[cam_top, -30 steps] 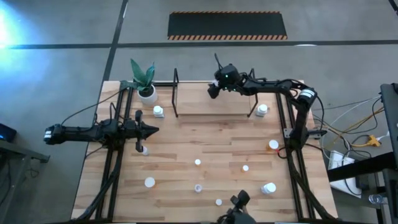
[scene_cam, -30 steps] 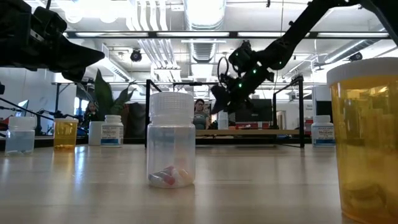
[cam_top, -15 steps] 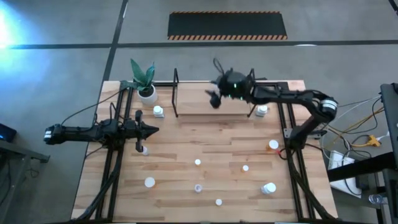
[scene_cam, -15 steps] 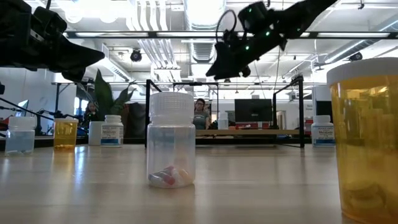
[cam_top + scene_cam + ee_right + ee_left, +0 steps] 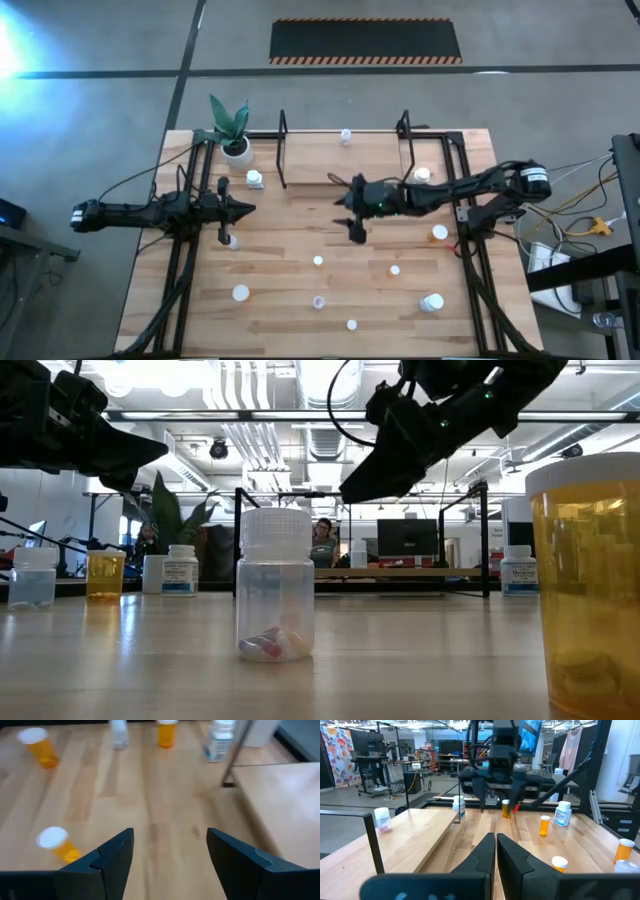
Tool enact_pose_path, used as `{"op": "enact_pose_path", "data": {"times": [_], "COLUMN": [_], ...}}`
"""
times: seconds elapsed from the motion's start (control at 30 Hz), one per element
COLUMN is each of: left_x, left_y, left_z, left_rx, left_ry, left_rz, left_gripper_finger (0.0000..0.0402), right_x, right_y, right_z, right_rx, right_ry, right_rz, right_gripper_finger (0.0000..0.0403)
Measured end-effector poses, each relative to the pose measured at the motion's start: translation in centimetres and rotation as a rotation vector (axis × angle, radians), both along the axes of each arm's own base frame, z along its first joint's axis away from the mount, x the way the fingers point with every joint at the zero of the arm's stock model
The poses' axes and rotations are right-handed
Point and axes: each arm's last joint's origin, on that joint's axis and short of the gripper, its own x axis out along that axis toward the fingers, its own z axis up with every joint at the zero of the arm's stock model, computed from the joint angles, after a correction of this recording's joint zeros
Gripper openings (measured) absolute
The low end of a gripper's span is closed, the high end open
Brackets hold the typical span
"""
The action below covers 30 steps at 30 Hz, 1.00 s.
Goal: Pick and place medicine bottles onto shelf by color
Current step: Put the top left small orange pill bottle on the shelf
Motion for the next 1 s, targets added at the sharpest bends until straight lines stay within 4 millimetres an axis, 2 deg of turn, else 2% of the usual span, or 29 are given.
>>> {"op": "enact_pose_path", "data": {"times": [0.2, 0.43, 0.63, 0.83, 1.0], "left_x": [0.0, 0.0, 0.0, 0.0, 0.0], "left_y": [0.0, 0.0, 0.0, 0.0, 0.0], "left_z": [0.0, 0.0, 0.0, -0.1, 0.0], "left_rx": [0.000, 0.000, 0.000, 0.000, 0.000], "left_ry": [0.003, 0.004, 0.004, 0.006, 0.004], "left_rz": [0.000, 0.000, 0.000, 0.000, 0.000], "left_gripper_finger": [0.0000, 0.0000, 0.0000, 0.0000, 0.0000], "right_x": [1.0, 3.4, 5.5, 7.2, 8.2], "right_y": [2.5, 4.8, 6.7, 7.7, 8.0], "right_z": [-1.5, -3.2, -4.3, -5.3, -5.8], "right_rx": [0.065, 0.117, 0.068, 0.043, 0.054], "right_ry": [0.037, 0.089, 0.130, 0.199, 0.235], "right_rz": [0.063, 0.229, 0.336, 0.362, 0.357], "right_gripper_finger": [0.0258, 0.0258, 0.0258, 0.0252, 0.0224]}}
